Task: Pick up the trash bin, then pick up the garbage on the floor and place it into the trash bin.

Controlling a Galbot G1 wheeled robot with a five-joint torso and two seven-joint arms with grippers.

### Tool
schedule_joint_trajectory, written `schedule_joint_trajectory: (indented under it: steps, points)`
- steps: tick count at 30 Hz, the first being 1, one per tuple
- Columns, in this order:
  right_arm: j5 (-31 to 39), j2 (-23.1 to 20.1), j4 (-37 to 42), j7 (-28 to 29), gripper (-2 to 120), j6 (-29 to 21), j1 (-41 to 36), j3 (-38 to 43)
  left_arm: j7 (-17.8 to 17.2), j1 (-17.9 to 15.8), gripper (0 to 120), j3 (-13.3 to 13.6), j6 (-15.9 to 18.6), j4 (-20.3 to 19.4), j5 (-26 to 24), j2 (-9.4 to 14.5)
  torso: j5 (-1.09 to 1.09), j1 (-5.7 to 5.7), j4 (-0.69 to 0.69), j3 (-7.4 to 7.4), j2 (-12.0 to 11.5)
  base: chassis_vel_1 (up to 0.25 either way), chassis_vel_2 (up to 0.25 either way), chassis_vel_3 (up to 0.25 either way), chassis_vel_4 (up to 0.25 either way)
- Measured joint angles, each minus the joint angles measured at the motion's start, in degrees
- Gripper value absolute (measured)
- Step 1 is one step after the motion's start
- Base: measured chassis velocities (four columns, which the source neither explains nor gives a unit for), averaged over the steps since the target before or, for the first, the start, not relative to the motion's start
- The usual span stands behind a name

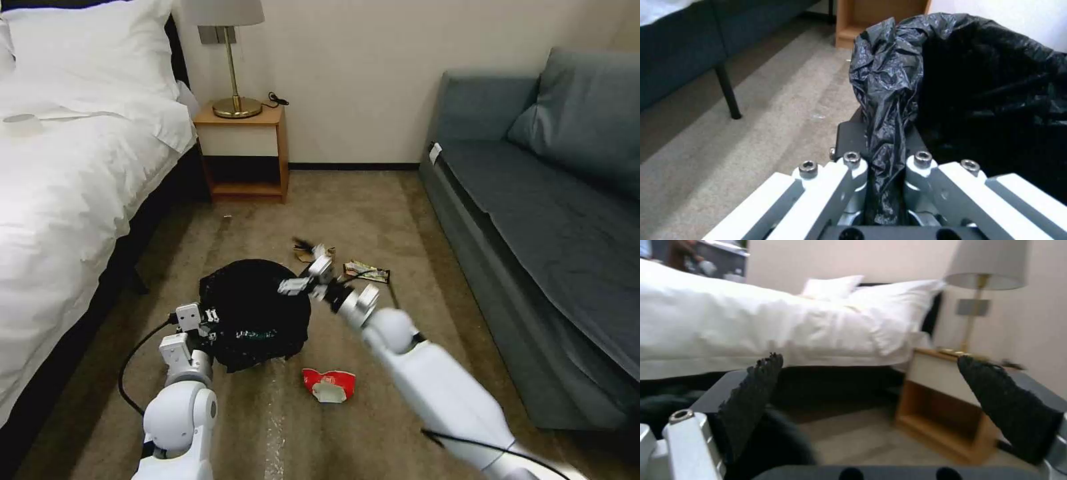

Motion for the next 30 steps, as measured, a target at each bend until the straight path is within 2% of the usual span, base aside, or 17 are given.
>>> schedule_joint_trajectory:
  steps: [3, 5, 8, 11, 13, 21, 23, 25, 30]
  points:
    - [0.00, -0.53, -1.62, -0.60, 100, -0.10, 0.76, 1.38, 0.00, 0.08, 5, -0.25, -0.13, -0.14, -0.11, 0.00, 0.00, 0.00, 0.00, 0.00, 0.00, 0.000, 0.000, 0.000, 0.000]
    - [-1.25, -2.22, -4.44, -5.44, 100, -1.77, 1.42, 3.77, 0.01, 0.10, 5, -0.68, -0.25, -0.27, -0.43, 0.00, 0.00, 0.00, 0.00, 0.00, 0.00, 0.000, 0.000, 0.000, 0.000]
    - [-2.63, -3.88, -7.11, -7.97, 100, -1.89, 1.78, 4.24, 0.01, 0.09, 5, -1.14, -0.29, -0.36, -0.63, 0.00, 0.01, 0.00, -0.01, 0.00, 0.00, 0.000, 0.000, 0.000, 0.000]
    - [-4.13, -4.93, -10.77, -9.77, 100, -1.41, 2.05, 4.60, 0.03, 0.09, 5, -1.37, -0.31, -0.39, -0.77, 0.00, 0.00, 0.00, -0.01, 0.00, 0.00, 0.000, 0.000, 0.000, 0.000]
    - [-6.55, -5.58, -14.75, -13.80, 100, -1.11, 1.99, 5.70, 0.04, 0.07, 5, -1.64, -0.33, -0.40, -0.84, 0.00, 0.02, 0.00, 0.00, 0.00, 0.00, 0.000, 0.000, 0.000, 0.000]
    - [-12.22, -6.56, -22.27, -21.15, 100, 0.64, 0.99, 6.44, 0.06, -0.22, 5, -1.72, -0.50, -0.06, -0.84, 0.00, -0.01, 0.00, -0.01, 0.00, 0.00, 0.000, 0.000, 0.000, 0.000]
    - [-12.77, -6.57, -23.07, -23.21, 100, 0.77, 0.91, 6.45, 0.04, -0.24, 5, -1.71, -0.50, 0.02, -0.82, 0.00, 0.01, 0.00, 0.00, 0.00, 0.00, 0.000, 0.000, 0.000, 0.000]
    - [-14.26, -6.89, -24.06, -29.15, 100, 0.77, 0.87, 6.32, -0.10, -0.33, 5, -1.41, -0.56, 0.23, -0.71, 0.00, -0.01, 0.00, 0.00, 0.00, 0.00, 0.000, 0.000, 0.000, 0.000]
    - [-14.71, -7.42, -24.77, -33.46, 100, 0.92, 0.55, 3.90, -0.10, -0.75, 5, -1.30, -0.56, 0.41, -0.58, 0.00, -0.01, 0.00, 0.00, 0.00, 0.00, 0.000, 0.000, 0.000, 0.000]
